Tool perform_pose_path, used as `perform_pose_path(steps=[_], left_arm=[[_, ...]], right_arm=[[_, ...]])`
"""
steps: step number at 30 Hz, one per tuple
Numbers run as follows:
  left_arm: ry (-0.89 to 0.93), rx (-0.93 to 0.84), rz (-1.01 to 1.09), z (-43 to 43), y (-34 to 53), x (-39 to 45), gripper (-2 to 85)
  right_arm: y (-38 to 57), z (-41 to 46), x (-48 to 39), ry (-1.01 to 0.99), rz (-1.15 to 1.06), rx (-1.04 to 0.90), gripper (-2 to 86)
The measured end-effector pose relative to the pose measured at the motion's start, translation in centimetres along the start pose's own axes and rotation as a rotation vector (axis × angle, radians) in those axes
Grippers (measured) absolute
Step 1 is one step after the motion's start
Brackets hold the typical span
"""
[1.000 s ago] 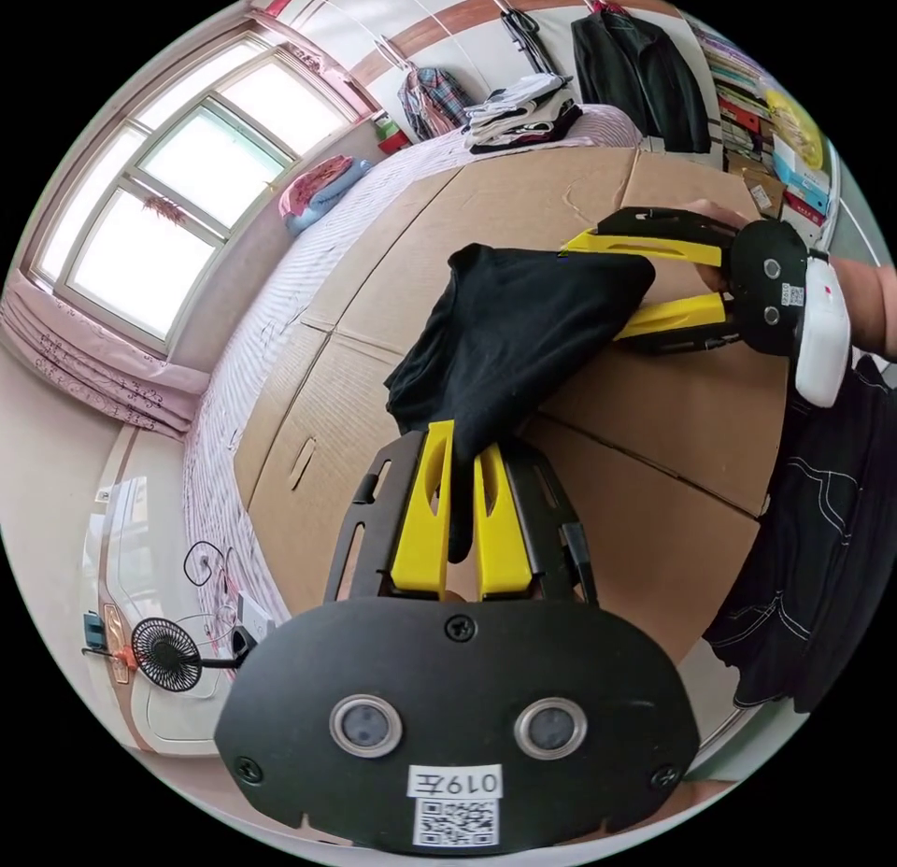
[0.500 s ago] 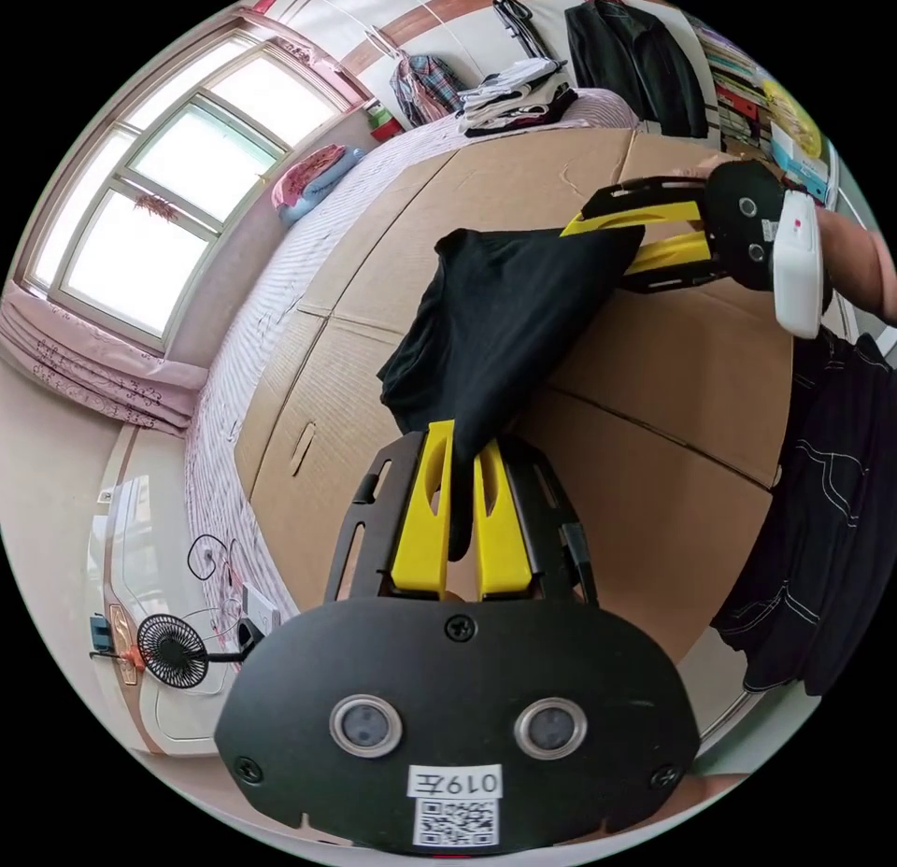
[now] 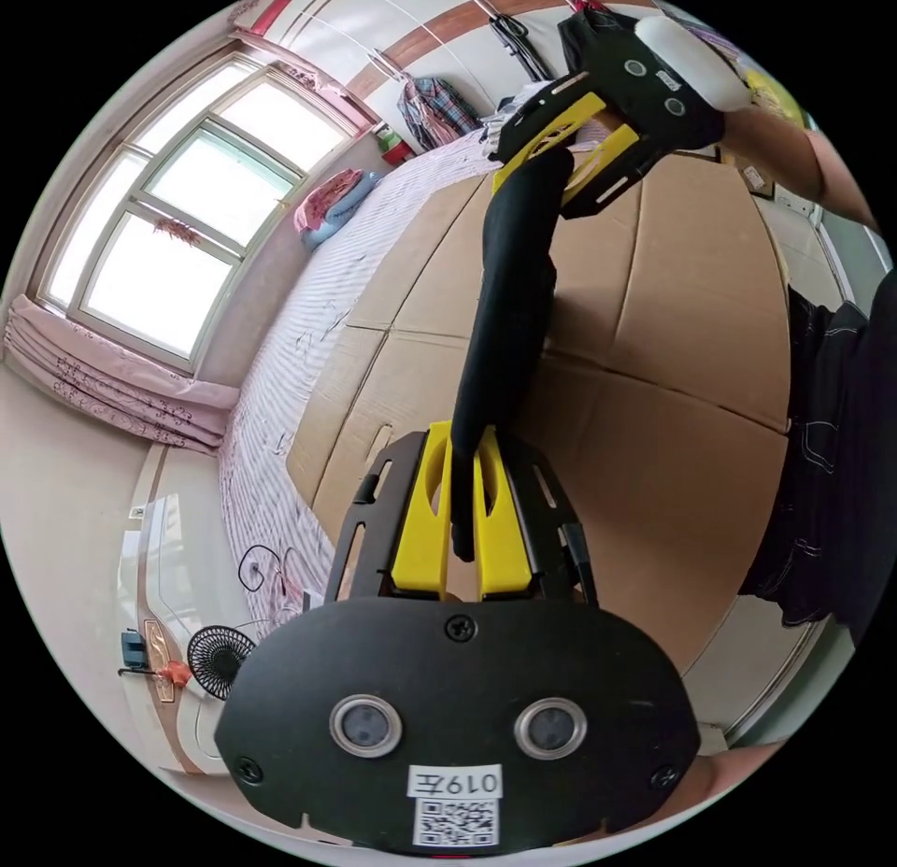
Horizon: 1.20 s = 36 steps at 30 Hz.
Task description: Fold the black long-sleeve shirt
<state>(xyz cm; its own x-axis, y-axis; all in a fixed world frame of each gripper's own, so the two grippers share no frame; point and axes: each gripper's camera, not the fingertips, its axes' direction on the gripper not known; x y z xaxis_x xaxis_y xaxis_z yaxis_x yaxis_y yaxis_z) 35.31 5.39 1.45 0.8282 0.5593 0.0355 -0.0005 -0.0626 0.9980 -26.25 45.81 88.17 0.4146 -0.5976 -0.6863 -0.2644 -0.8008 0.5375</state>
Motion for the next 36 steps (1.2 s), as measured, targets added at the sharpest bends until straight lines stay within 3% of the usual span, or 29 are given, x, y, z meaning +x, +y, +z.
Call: perform_pose_path(steps=[9,15,19,22,24,26,31,36], left_arm=[[-0.017,-0.059,-0.054,1.1,3.2,-14.9,1.0],[-0.094,-0.236,-0.107,9.2,4.6,-27.5,1.0],[-0.217,-0.274,-0.298,16.0,5.6,-41.1,0.8],[-0.454,-0.251,-0.435,19.4,5.5,-48.9,1.1],[-0.632,-0.288,-0.415,22.7,5.2,-51.0,1.5],[-0.776,-0.471,-0.277,30.6,5.4,-51.6,1.9],[-0.603,-0.837,0.101,45.5,10.3,-47.5,2.4],[-0.592,-0.883,0.403,47.6,12.4,-45.4,2.4]], right_arm=[[-15.9,8.1,10.7,-0.203,-0.084,0.138,8.1],[-32.0,22.0,17.0,-0.313,-0.104,0.133,8.0],[-44.5,33.0,24.5,-0.229,0.035,0.127,8.1],[-52.5,38.6,27.4,-0.089,0.184,0.153,8.1],[-56.7,42.1,26.3,-0.041,0.265,0.154,8.2],[-62.2,47.6,20.2,0.015,0.263,0.117,8.3],[-68.3,56.7,4.0,-0.158,0.036,0.057,8.4],[-68.7,56.1,-2.8,0.017,-0.071,0.118,8.4]])
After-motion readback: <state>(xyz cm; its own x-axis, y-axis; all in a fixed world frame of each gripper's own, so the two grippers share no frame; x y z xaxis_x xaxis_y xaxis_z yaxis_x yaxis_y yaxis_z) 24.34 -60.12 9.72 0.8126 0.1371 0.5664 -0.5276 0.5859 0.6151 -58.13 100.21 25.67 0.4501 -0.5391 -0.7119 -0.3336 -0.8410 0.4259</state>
